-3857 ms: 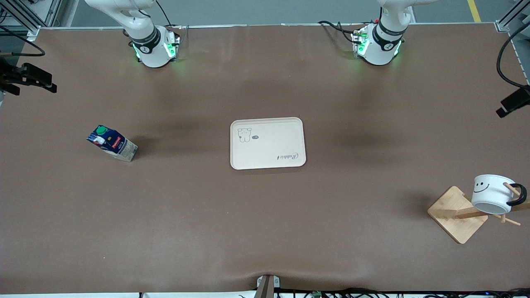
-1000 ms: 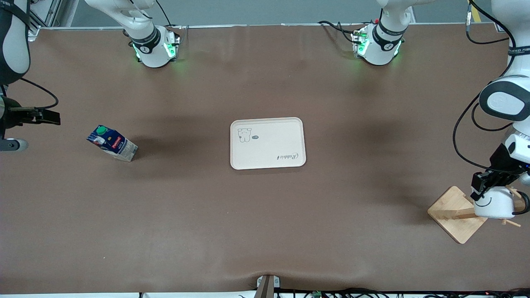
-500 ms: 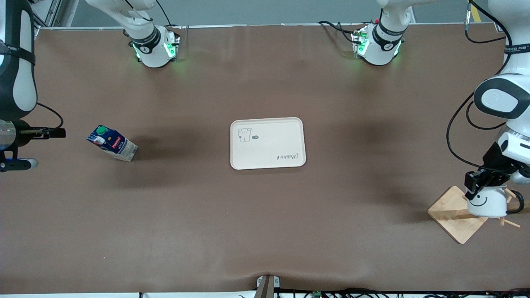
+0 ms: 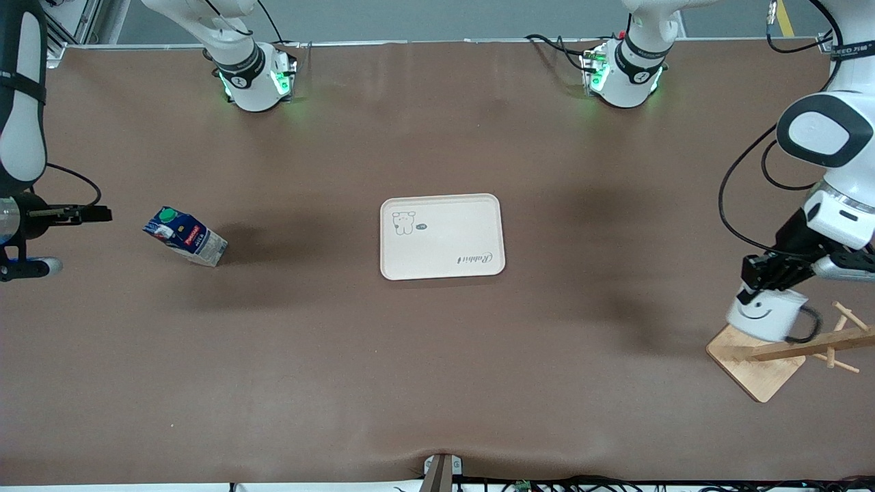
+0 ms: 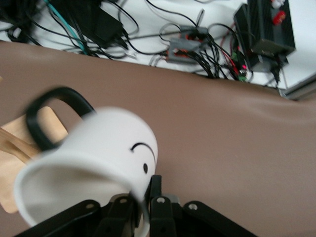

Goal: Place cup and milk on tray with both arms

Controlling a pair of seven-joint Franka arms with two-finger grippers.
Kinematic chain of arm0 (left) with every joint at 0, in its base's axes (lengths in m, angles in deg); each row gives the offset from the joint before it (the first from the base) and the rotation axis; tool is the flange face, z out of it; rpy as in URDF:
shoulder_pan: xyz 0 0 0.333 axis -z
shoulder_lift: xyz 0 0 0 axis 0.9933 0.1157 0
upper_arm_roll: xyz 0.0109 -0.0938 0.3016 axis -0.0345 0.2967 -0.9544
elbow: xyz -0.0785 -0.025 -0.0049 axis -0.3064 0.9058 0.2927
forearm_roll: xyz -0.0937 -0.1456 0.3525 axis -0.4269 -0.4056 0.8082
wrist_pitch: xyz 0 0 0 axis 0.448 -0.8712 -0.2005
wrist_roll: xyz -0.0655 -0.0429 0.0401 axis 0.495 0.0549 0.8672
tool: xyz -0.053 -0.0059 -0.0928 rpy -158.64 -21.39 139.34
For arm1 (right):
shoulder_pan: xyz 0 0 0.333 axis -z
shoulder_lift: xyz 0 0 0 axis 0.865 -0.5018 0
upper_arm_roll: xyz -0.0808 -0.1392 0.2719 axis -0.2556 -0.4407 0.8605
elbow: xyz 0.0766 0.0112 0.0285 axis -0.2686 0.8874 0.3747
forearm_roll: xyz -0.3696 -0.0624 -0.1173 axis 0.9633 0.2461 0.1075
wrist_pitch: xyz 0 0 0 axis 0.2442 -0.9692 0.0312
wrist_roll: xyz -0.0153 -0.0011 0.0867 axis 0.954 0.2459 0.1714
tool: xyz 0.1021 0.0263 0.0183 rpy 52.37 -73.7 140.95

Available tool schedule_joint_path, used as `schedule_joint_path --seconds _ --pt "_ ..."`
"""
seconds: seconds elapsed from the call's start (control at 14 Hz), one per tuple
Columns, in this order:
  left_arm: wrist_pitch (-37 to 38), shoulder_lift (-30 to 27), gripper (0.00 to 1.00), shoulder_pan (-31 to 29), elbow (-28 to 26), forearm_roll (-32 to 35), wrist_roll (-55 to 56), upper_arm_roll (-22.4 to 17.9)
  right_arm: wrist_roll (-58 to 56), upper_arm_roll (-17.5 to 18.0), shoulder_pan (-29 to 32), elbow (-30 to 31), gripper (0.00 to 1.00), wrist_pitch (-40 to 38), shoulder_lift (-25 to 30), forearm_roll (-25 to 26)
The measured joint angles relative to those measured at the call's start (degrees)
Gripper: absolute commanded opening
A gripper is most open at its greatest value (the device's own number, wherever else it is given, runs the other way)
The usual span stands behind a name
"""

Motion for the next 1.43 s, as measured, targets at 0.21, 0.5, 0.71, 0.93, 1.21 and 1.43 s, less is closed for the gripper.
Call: schedule_joint_path --seconds 0.21,0.5,0.71,0.93,1.21,1.43 --pt "3.4 -1.94 0.0 0.14 -0.8 0.0 2.63 0.88 12.81 0.35 -0.11 4.1 1.0 0.73 0.75 -2.77" --pt "3.89 -2.26 0.0 0.15 -0.92 6.1 12.68 4.35 18.26 0.83 -1.39 14.75 1.0 10.09 5.02 -2.82" --pt "4.11 -2.27 0.0 0.36 -0.91 14.97 27.72 9.64 18.63 0.79 -1.39 22.19 1.0 16.79 8.34 -2.82" --pt "6.4 -2.03 0.0 0.54 -0.71 19.69 38.52 14.91 18.93 0.62 -1.29 25.94 1.0 20.49 9.4 -2.82" --pt "7.73 0.37 0.0 3.37 -0.11 28.04 49.77 20.33 19.01 0.43 -1.14 28.58 1.0 24.45 9.4 -2.82" --pt "10.92 4.01 0.0 10.14 2.78 31.52 57.62 20.7 19.03 0.41 -1.12 31.59 1.0 28.6 9.39 -2.82"
